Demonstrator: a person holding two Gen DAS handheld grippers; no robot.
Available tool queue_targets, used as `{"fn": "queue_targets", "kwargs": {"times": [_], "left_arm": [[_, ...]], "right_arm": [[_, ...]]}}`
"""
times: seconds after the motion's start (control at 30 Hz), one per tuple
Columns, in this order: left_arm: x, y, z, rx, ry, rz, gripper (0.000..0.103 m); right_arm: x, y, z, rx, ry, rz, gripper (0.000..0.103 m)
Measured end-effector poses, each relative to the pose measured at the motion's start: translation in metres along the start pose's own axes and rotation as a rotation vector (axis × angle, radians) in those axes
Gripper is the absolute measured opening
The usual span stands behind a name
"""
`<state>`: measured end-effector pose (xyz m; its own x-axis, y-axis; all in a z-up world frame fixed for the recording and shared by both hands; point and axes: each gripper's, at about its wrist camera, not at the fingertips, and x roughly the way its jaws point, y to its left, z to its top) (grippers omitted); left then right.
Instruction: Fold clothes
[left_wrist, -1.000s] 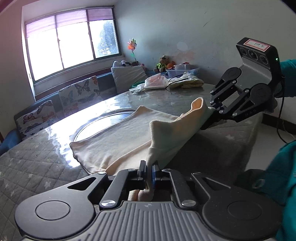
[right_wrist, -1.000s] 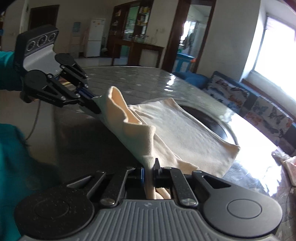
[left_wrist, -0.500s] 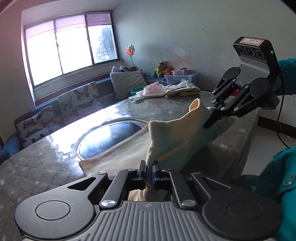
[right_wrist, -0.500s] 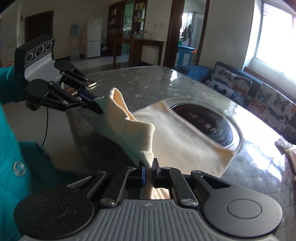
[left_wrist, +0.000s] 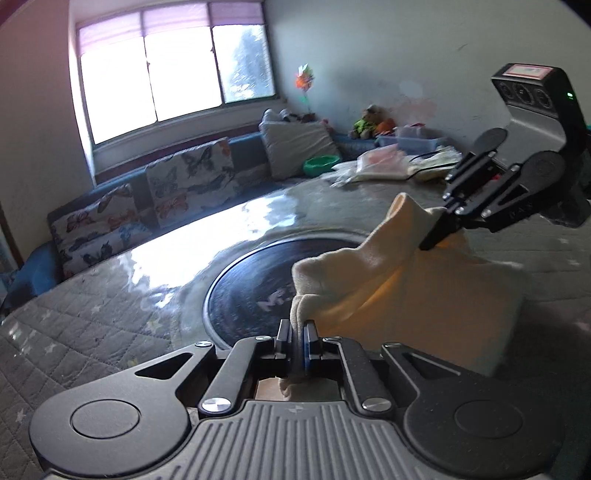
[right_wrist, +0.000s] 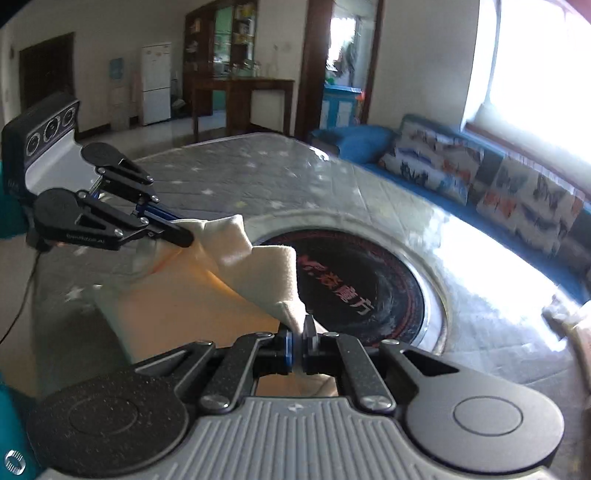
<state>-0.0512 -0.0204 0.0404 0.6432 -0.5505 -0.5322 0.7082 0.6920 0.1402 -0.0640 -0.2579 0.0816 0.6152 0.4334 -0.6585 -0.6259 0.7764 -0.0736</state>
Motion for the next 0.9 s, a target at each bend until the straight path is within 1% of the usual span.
{"fn": "queue_targets", "kwargs": {"times": [0.1, 0.2, 0.23, 0.3, 0.33, 0.37, 0.43, 0.5, 0.57, 0.63, 0.7, 0.8, 0.9], "left_arm": [[0.021, 0.008, -0.005, -0.033, 0.029, 0.026, 0.007], [0.041, 0.016, -0.01, -0.066, 0.058, 0.052, 0.008], [0.043, 0.018, -0.011, -0.074, 0.063, 0.065, 0.01], [0.044, 0.022, -0.012, -0.087, 0.064, 0.084, 0.01], [0.044, 0.024, -0.013, -0.096, 0.063, 0.088, 0.011], [0.044, 0.025, -0.012, -0.1, 0.065, 0.104, 0.011], [0.047, 0.027, -0.011, -0.103, 0.072, 0.142, 0.011], [0.049, 0.034, -0.011, -0.128, 0.073, 0.16, 0.011], [0.05, 0.041, -0.009, -0.154, 0.071, 0.191, 0.011], [0.043, 0.044, -0.005, -0.195, 0.048, 0.199, 0.011], [0.036, 0.035, 0.003, -0.2, 0.033, 0.15, 0.011], [0.026, 0.023, 0.015, -0.208, 0.011, 0.075, 0.011], [0.032, 0.011, 0.021, -0.223, 0.043, -0.011, 0.011]], "right_arm": [[0.031, -0.013, -0.002, 0.037, 0.023, -0.011, 0.004], [0.056, -0.02, -0.011, 0.103, 0.035, -0.026, 0.006], [0.061, -0.022, -0.014, 0.125, 0.033, -0.034, 0.009], [0.063, -0.023, -0.018, 0.156, 0.024, -0.043, 0.015], [0.062, -0.025, -0.021, 0.178, 0.015, -0.056, 0.024], [0.061, -0.027, -0.023, 0.201, 0.006, -0.076, 0.028], [0.056, -0.033, -0.027, 0.257, -0.013, -0.114, 0.029], [0.05, -0.037, -0.028, 0.309, -0.032, -0.144, 0.029], [0.044, -0.035, -0.026, 0.307, -0.055, -0.175, 0.029], [0.038, -0.029, -0.023, 0.302, -0.081, -0.177, 0.029], [0.035, -0.023, -0.018, 0.305, -0.091, -0.152, 0.028], [0.04, -0.018, -0.01, 0.321, -0.067, -0.105, 0.028], [0.052, -0.012, -0.003, 0.328, -0.039, -0.09, 0.028]]}}
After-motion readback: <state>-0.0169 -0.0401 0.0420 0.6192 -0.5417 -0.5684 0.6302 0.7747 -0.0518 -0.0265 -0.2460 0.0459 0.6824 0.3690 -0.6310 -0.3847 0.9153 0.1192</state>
